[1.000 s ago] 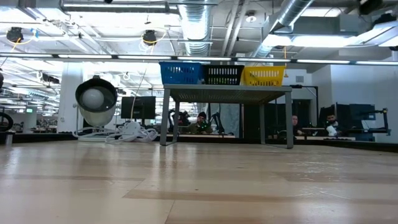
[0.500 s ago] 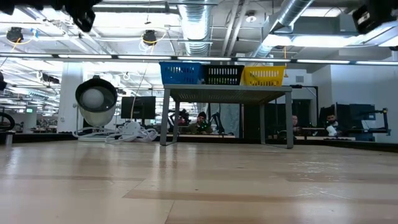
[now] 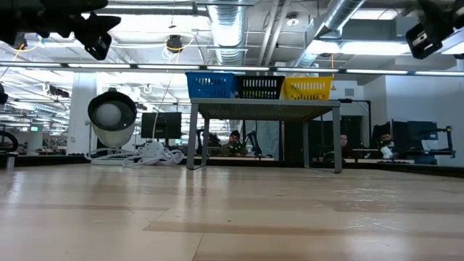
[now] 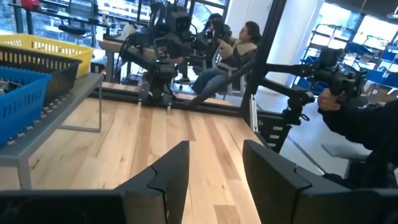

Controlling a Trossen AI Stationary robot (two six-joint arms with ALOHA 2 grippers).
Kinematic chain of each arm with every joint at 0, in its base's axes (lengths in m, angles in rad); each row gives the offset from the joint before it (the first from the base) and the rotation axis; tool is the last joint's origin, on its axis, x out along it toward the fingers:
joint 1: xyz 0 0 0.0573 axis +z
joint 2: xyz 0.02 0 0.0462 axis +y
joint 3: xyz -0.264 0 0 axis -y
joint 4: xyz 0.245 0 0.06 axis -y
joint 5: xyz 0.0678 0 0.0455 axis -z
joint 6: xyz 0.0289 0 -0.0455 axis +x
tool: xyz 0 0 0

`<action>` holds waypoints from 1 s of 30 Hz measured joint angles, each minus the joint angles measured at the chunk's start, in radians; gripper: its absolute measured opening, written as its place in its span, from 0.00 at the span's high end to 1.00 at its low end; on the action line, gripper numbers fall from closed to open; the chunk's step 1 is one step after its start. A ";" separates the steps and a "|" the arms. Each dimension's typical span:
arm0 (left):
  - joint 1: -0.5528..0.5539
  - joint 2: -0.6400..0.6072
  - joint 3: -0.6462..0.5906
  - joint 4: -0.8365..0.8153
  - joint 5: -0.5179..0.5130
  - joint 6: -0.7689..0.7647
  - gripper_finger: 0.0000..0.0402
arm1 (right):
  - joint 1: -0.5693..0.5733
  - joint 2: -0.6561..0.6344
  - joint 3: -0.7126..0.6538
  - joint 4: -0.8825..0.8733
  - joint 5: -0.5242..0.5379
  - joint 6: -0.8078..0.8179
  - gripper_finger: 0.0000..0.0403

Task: Pick & Place Office Desk Supplies
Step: Return to Home Position

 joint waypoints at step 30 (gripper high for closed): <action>0.001 0.008 -0.288 0.344 0.026 -0.021 0.64 | -0.002 0.000 -0.205 0.153 -0.128 -0.096 0.59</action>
